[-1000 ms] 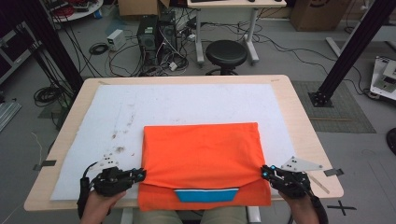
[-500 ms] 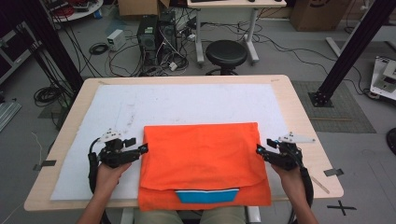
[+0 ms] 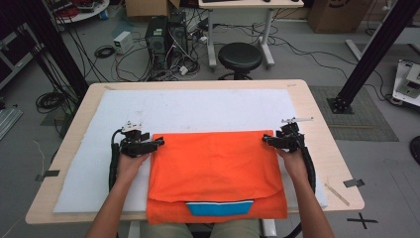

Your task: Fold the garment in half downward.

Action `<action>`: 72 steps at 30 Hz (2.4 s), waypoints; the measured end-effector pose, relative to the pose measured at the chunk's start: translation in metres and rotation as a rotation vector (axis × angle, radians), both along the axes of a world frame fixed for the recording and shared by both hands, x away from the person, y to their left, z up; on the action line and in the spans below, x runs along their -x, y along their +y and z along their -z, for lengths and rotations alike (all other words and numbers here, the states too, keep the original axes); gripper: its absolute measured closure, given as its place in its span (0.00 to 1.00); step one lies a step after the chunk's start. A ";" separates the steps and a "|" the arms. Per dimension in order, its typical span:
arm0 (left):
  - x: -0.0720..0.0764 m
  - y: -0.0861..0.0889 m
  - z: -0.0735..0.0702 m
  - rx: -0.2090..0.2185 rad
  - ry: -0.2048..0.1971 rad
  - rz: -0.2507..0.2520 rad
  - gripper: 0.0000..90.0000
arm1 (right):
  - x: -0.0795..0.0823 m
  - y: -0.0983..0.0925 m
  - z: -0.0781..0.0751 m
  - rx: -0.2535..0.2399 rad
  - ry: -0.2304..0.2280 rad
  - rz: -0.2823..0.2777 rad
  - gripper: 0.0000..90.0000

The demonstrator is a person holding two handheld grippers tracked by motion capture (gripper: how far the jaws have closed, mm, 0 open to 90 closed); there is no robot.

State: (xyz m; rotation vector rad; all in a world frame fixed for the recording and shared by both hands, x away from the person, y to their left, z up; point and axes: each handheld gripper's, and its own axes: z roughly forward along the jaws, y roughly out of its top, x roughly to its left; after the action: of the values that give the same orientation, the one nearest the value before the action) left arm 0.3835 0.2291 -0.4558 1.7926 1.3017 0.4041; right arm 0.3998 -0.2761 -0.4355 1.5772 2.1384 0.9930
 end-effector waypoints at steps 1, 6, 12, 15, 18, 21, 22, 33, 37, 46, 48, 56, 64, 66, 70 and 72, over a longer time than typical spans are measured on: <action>0.000 -0.001 0.000 -0.003 0.001 -0.007 0.39 | -0.002 0.000 0.001 0.002 0.008 0.003 0.43; -0.003 -0.006 0.000 -0.054 0.027 -0.003 0.51 | -0.006 0.002 0.005 0.011 0.033 -0.015 0.55; -0.001 -0.008 0.000 -0.082 0.028 -0.039 0.76 | -0.006 0.004 0.007 0.033 0.052 -0.025 0.79; -0.001 -0.010 -0.001 -0.079 0.020 -0.036 0.92 | -0.006 0.006 0.008 0.050 0.059 -0.051 0.92; -0.003 -0.012 -0.002 -0.062 0.006 -0.053 0.94 | -0.006 0.008 0.006 0.090 0.024 -0.071 0.94; -0.011 -0.011 -0.008 -0.022 0.002 -0.068 0.95 | -0.008 0.008 0.003 0.104 -0.036 -0.048 0.94; -0.013 -0.011 -0.010 -0.017 -0.001 -0.068 0.95 | -0.010 0.007 0.001 0.103 -0.049 -0.033 0.94; -0.033 -0.015 -0.009 0.011 0.003 -0.076 0.95 | -0.029 0.003 0.004 0.075 0.002 0.036 0.83; -0.033 -0.013 -0.006 0.016 0.011 -0.077 0.95 | -0.026 -0.003 0.002 0.072 0.006 0.098 0.48; -0.032 -0.013 -0.004 0.022 0.006 -0.071 0.95 | -0.025 0.010 0.007 0.113 0.039 -0.014 0.90; -0.032 -0.012 -0.004 0.031 0.000 -0.070 0.95 | -0.025 0.012 0.006 0.133 0.029 -0.031 0.93; -0.038 -0.015 -0.009 0.064 -0.062 -0.090 0.95 | -0.034 0.008 0.000 0.134 -0.106 0.052 0.95; -0.058 -0.018 -0.013 0.087 -0.066 -0.102 0.95 | -0.050 0.004 -0.011 0.135 -0.177 0.131 0.95; -0.064 -0.019 -0.014 0.088 -0.065 -0.107 0.95 | -0.054 0.004 -0.014 0.141 -0.195 0.145 0.95; -0.068 -0.023 -0.018 0.075 -0.109 -0.096 0.95 | -0.060 0.006 -0.018 0.121 -0.224 0.177 0.95; -0.069 -0.022 -0.015 0.056 -0.098 -0.085 0.93 | -0.062 0.007 -0.015 0.132 -0.212 0.179 0.93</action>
State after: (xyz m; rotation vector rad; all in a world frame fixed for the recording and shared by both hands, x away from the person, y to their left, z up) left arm 0.4521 0.2074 -0.4404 1.6543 1.3108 0.4920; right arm 0.4619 -0.2688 -0.4204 1.4984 1.8460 0.8976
